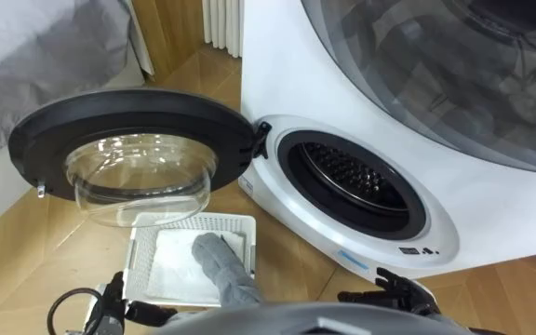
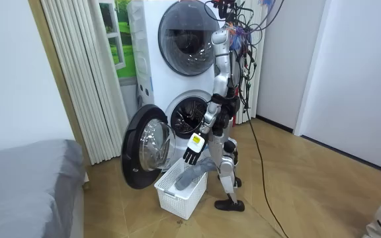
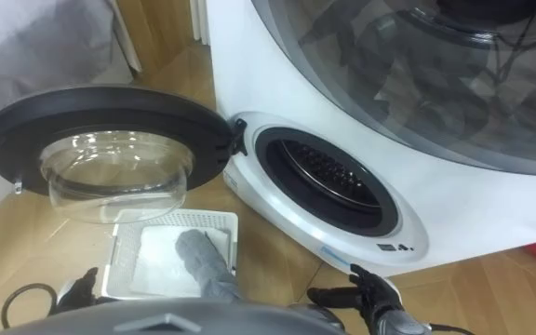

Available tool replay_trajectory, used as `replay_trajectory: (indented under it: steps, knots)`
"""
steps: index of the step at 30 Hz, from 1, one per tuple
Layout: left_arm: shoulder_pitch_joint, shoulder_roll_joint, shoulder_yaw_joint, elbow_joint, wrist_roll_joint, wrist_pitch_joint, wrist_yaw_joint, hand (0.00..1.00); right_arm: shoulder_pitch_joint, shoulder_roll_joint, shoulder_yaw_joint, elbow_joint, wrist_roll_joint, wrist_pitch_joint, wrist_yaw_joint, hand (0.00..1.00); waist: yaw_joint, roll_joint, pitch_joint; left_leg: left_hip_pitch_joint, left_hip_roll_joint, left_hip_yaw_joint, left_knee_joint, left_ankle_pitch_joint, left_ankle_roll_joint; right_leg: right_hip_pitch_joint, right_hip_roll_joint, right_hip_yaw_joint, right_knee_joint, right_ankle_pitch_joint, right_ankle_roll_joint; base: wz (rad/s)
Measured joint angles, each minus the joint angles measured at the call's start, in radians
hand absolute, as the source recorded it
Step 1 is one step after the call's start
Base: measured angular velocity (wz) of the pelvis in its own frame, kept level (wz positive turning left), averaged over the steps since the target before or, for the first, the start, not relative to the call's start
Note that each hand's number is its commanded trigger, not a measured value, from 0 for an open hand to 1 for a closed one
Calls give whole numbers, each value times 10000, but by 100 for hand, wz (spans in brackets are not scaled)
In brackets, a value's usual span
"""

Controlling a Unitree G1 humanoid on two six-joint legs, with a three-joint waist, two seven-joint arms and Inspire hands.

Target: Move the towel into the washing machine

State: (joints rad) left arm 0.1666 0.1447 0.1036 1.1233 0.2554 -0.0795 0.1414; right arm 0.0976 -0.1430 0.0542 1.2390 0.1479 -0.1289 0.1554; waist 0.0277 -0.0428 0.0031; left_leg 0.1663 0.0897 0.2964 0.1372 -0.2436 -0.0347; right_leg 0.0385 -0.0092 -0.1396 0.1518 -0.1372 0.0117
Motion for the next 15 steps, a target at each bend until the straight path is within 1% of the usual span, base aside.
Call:
replay_trajectory:
  steps: [7, 9, 10, 14, 15]
  knots:
    - [-17, 4, -37, -17, 2, -2, 4, 0, -25, -1, 6, -18, 0, 0, 5, 0, -1, 2, -5, -68, -1, 0, 2, 0, 0, -81, -4, 2, 4, 0, -1, 0]
    - [-30, 16, -103, -34, 3, -16, 13, 0, -72, -1, 15, -18, 0, 0, 3, 0, -6, 19, -32, -188, -1, 0, 12, 0, 0, -201, -6, 3, 21, 4, -6, 0]
    - [-31, 15, -105, -34, 3, -16, 14, 0, -80, 0, 13, -18, -3, 0, 3, 0, -11, 25, -28, -206, 0, 1, 13, 0, 0, -211, -4, 2, 15, 7, -8, 0]
    - [-99, 22, -146, -34, 123, -20, 62, 0, -191, -1, 36, 1, -6, 3, 1, 0, -106, 56, -37, -420, 8, 1, 129, 0, 0, -368, -15, -10, 36, 8, -10, 0]
    - [-183, 40, -311, -33, 183, -27, 73, 0, -268, -1, 69, 12, -2, 3, 8, 0, -140, 86, -33, -553, 14, -1, 169, 0, 1, -452, -21, -13, 95, 16, -16, 0]
